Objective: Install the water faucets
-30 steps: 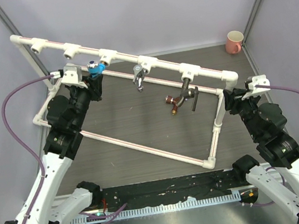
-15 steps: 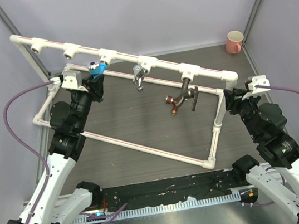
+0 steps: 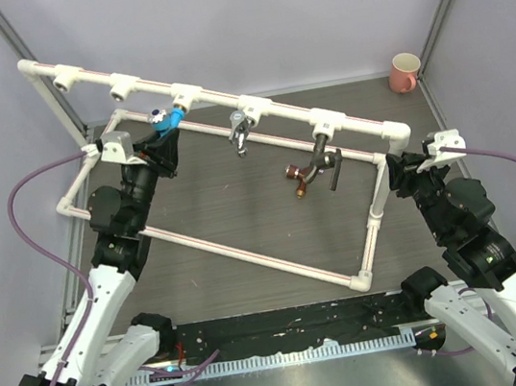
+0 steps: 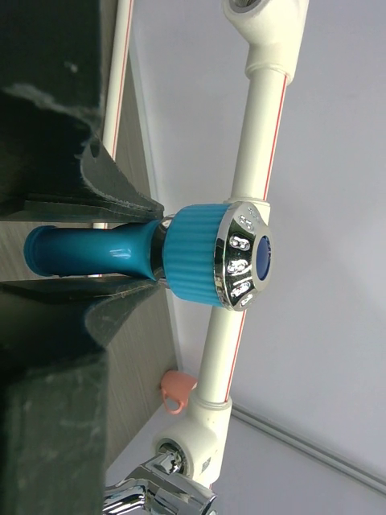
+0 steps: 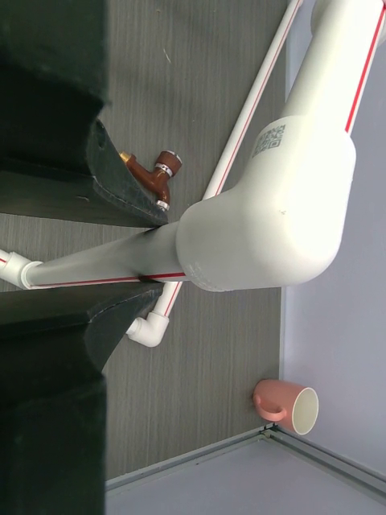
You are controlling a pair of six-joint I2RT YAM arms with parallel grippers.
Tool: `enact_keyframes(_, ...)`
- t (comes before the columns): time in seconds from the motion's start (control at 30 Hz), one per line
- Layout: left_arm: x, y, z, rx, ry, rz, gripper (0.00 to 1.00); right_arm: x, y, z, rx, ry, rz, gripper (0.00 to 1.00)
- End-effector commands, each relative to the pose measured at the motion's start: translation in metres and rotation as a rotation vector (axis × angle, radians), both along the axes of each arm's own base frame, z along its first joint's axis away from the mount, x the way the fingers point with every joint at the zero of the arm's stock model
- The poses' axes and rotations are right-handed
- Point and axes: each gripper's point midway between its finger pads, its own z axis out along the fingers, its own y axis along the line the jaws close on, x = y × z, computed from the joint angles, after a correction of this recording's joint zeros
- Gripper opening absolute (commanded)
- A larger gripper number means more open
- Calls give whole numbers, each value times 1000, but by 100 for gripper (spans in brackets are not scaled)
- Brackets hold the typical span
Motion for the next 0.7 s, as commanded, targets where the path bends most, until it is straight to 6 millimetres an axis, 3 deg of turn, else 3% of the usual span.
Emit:
enact_keyframes(0.0,4,3,12,-56,-64,5,0,-11,44,-19,45,72,224,30)
enact_keyframes(0.37,8,6,-5,-55,-70,30,0,-11,46,-20,43,73,231,28)
enact_keyframes(0.67,2,9,7,21,-64,41,0,-11,47,-20,45,70,235,27)
